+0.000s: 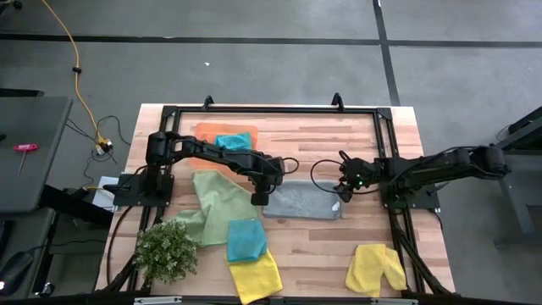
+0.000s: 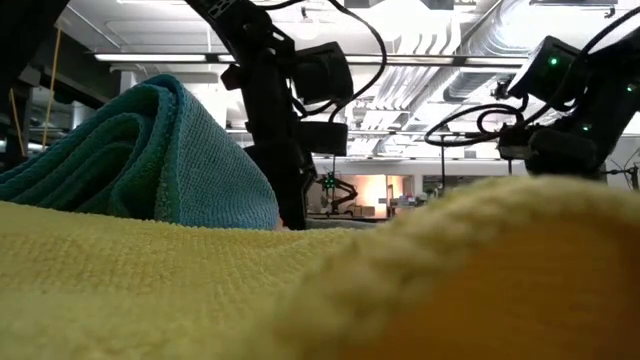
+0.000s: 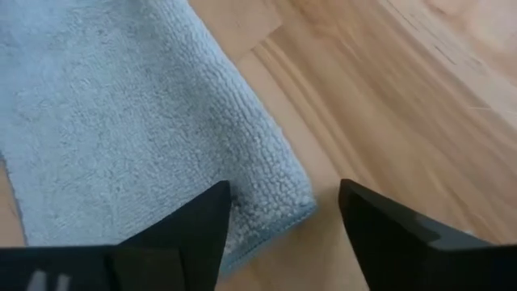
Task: Fold microfiber towels
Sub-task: Fold the gray microfiber cloth
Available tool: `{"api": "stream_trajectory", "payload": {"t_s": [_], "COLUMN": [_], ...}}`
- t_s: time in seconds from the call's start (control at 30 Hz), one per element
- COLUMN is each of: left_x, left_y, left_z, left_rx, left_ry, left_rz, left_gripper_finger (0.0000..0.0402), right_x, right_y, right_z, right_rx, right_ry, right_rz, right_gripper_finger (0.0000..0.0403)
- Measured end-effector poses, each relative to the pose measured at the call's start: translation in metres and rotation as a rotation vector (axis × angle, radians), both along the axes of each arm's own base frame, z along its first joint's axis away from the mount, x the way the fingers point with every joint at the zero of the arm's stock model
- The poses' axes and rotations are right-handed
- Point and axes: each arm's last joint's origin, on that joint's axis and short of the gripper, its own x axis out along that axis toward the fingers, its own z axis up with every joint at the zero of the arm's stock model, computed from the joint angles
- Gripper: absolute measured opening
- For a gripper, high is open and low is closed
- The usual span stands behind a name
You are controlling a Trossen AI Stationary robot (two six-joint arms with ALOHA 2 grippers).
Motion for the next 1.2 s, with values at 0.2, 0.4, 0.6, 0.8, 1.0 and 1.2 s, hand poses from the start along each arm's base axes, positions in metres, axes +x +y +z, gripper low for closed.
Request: {"api": "stream_trajectory", "payload": {"t_s": [0.2, 0.4, 0.6, 0.8, 1.0, 1.2], "left_x": [0.001, 0.002, 0.004, 0.009, 0.003, 0.003], "left_y": [0.000, 0.002, 0.004, 0.005, 0.005, 0.007], "left_z": [0.000, 0.001, 0.005, 0.012, 0.010, 0.009], "left_rx": [0.003, 0.039, 0.058, 0.078, 0.081, 0.100], "left_ry": [-0.007, -0.014, -0.026, -0.043, 0.024, 0.025], "left_rz": [0.001, 0.012, 0.020, -0.008, -0.004, 0.009], "left_gripper_finger": [0.0079, 0.0126, 0.0156, 0.0153, 0.0127, 0.0099], "right_x": [-0.003, -0.003, -0.003, -0.003, -0.003, -0.003], "right_y": [-0.001, -0.001, -0.001, -0.001, -0.001, -0.001], "right_z": [-0.005, -0.006, -0.006, -0.006, -0.006, -0.006], "right_rx": [-0.014, -0.024, -0.024, -0.019, -0.018, -0.018], "right_ry": [-0.007, -0.001, -0.001, -0.001, 0.000, 0.001], "right_rz": [-0.040, -0.061, -0.061, -0.056, -0.045, -0.043], "right_gripper_finger": [0.0148, 0.0048, 0.0013, 0.0005, 0.0003, 0.0001]}}
